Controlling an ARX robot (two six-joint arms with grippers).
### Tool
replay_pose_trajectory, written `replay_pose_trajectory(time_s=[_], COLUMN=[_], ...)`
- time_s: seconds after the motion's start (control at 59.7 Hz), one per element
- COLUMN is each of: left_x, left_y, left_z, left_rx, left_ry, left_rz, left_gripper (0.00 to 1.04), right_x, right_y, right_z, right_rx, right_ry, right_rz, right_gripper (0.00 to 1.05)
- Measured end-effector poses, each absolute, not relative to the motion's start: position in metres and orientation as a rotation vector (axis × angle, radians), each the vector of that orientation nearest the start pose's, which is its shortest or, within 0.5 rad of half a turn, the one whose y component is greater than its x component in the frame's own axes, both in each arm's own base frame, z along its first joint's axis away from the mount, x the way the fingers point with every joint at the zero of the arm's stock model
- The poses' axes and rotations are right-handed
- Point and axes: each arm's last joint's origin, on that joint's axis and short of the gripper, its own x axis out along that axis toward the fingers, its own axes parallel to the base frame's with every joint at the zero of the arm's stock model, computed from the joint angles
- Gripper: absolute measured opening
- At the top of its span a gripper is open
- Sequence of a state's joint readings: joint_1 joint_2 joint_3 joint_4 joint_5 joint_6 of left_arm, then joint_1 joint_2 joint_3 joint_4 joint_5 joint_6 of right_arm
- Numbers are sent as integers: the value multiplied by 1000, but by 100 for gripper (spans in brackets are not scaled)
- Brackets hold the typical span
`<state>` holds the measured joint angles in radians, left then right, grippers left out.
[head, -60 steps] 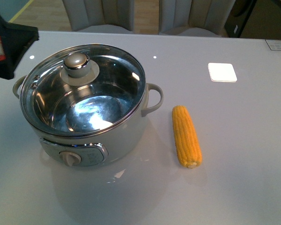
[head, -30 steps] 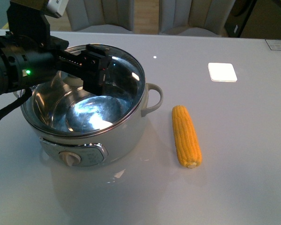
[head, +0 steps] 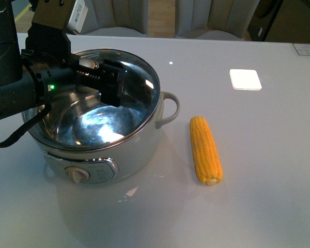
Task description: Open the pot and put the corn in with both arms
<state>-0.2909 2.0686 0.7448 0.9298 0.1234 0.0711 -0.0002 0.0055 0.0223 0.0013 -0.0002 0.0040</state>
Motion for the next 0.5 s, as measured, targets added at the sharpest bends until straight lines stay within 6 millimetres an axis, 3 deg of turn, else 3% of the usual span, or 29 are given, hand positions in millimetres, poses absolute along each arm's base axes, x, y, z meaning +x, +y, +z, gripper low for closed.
replay_pose_trajectory(time_s=[0.167, 0.469, 0.502], left_x=[339, 339, 339], left_y=[-104, -106, -106], left_z=[71, 70, 70], left_rx=[87, 62, 63], left_ry=[381, 371, 370], left_rz=[-400, -375, -372], left_gripper=[95, 44, 43], right_x=[97, 97, 97], right_y=[0, 0, 0], right_z=[171, 171, 171], right_rx=[4, 4, 4], right_ry=[-18, -18, -18], right_rz=[0, 0, 0], right_gripper=[96, 96, 96])
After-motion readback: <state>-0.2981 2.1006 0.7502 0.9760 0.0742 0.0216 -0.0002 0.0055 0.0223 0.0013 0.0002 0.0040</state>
